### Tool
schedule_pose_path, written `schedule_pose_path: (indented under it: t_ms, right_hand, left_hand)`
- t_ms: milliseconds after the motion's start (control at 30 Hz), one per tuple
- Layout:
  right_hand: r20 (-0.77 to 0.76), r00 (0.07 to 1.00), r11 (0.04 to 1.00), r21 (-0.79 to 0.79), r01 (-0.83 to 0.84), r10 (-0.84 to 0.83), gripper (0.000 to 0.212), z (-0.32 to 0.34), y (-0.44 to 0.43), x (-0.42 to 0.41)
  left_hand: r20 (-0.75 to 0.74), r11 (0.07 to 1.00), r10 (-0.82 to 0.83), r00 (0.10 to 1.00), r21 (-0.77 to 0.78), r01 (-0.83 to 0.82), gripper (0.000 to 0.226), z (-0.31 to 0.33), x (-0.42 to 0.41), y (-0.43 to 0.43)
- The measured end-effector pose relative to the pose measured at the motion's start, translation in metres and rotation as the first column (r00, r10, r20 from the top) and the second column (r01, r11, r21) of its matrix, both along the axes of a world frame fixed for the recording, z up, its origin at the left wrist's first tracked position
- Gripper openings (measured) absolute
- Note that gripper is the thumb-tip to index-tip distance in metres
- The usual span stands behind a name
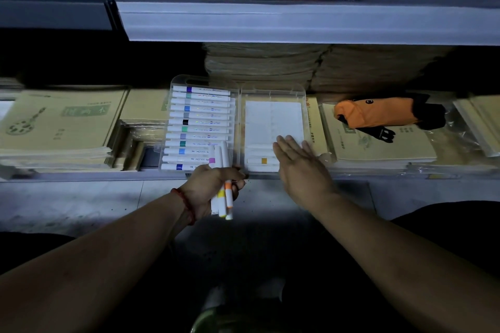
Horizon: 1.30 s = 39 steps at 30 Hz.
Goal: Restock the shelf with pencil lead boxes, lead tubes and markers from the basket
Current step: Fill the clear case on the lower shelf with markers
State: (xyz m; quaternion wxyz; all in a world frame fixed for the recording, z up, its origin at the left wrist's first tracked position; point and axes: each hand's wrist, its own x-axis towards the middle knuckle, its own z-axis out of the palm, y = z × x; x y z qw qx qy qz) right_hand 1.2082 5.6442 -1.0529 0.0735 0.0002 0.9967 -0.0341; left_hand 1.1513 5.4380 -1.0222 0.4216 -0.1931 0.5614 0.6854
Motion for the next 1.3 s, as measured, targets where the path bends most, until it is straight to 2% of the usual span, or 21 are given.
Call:
schedule_pose_path:
  t_ms: [167, 333, 400, 467, 500, 567, 633, 667, 767, 800, 867, 967, 1034, 1100, 1200, 1234, 1300]
  right_hand:
    - [0.012, 0.999, 0.997, -0.057, -0.052, 0.053, 0.058, -0.006, 0.004, 0.006]
    - [0.005, 0.999, 0.979, -0.202, 0.033, -0.033, 0.058, 0.004, -0.002, 0.0]
    - [-0.1, 0.995, 0.962, -0.273, -0.023, -0.005, 0.047, 0.014, -0.014, 0.0]
    - [-0.148, 0.989, 0.912, -0.406, -0.062, 0.002, 0.023, 0.027, -0.033, 0.002]
    - [-0.092, 0.995, 0.86, -0.51, -0.019, -0.033, 0.013, 0.035, -0.043, 0.002]
    - [0.144, 0.987, 0.733, -0.665, 0.146, -0.066, 0.011, 0.043, -0.058, 0.004]
    - [0.35, 0.935, 0.591, -0.743, 0.314, -0.058, 0.024, 0.045, -0.067, 0.006]
    - [0.426, 0.903, 0.488, -0.776, 0.399, -0.06, 0.033, 0.045, -0.07, 0.007]
    - [0.554, 0.828, 0.133, -0.817, 0.561, -0.09, 0.05, 0.05, -0.075, 0.009]
    - [0.578, 0.811, 0.067, -0.809, 0.584, -0.086, 0.053, 0.051, -0.075, 0.009]
    - [0.617, 0.783, 0.022, -0.784, 0.62, -0.076, 0.057, 0.053, -0.073, 0.009]
    - [0.635, 0.77, 0.069, -0.767, 0.638, -0.056, 0.049, 0.056, -0.07, 0.007]
    - [0.617, 0.781, 0.16, -0.765, 0.624, -0.097, 0.035, 0.06, -0.064, 0.003]
    - [0.565, 0.807, 0.317, -0.744, 0.588, -0.172, 0.025, 0.06, -0.052, -0.004]
    - [0.357, 0.903, 0.657, -0.625, 0.421, -0.239, 0.019, 0.049, -0.028, -0.016]
    - [0.253, 0.931, 0.733, -0.574, 0.364, -0.264, 0.018, 0.046, -0.019, -0.019]
    - [0.059, 0.954, 0.826, -0.487, 0.284, -0.294, 0.023, 0.043, -0.004, -0.024]
  left_hand:
    - [0.0, 1.0, -0.012, 1.0, -0.006, 0.012, 0.014, 0.0, 0.0, -0.001]
    - [-0.001, 1.0, 0.003, 1.0, -0.004, -0.003, 0.015, 0.0, 0.0, -0.001]
    - [-0.006, 1.0, 0.002, 1.0, 0.007, -0.002, 0.016, 0.0, 0.0, -0.001]
    - [-0.03, 1.0, -0.004, 1.0, 0.009, 0.004, 0.011, 0.0, 0.002, 0.001]
    - [-0.04, 1.0, 0.001, 0.999, 0.013, 0.0, 0.009, 0.001, 0.003, 0.001]
    - [-0.054, 1.0, 0.015, 0.998, 0.019, -0.014, 0.01, 0.002, 0.004, 0.0]
    - [-0.077, 1.0, -0.015, 0.997, -0.026, 0.013, 0.02, 0.002, 0.003, -0.003]
    - [-0.085, 0.998, -0.041, 0.996, -0.041, 0.037, 0.026, 0.001, 0.002, -0.004]
    - [-0.081, 0.998, -0.058, 0.995, -0.044, 0.055, 0.032, 0.003, 0.002, -0.005]
    - [-0.073, 0.998, -0.059, 0.996, -0.027, 0.057, 0.03, 0.003, 0.002, -0.005]
    - [-0.051, 0.998, -0.062, 0.997, 0.01, 0.062, 0.025, 0.005, 0.003, -0.004]
    - [-0.038, 0.998, -0.058, 0.998, 0.021, 0.059, 0.025, 0.004, 0.003, -0.005]
    - [-0.06, 0.997, -0.077, 0.995, 0.004, 0.077, 0.032, 0.001, 0.002, -0.004]
    - [-0.07, 0.996, -0.084, 0.994, -0.024, 0.082, 0.035, -0.001, 0.001, -0.003]
    - [-0.066, 0.997, -0.072, 0.995, -0.027, 0.071, 0.027, -0.002, 0.0, -0.001]
    - [-0.062, 0.997, -0.081, 0.995, -0.018, 0.08, 0.021, 0.0, 0.0, -0.001]
    - [-0.062, 0.997, -0.073, 0.995, -0.001, 0.073, 0.017, 0.0, 0.0, -0.002]
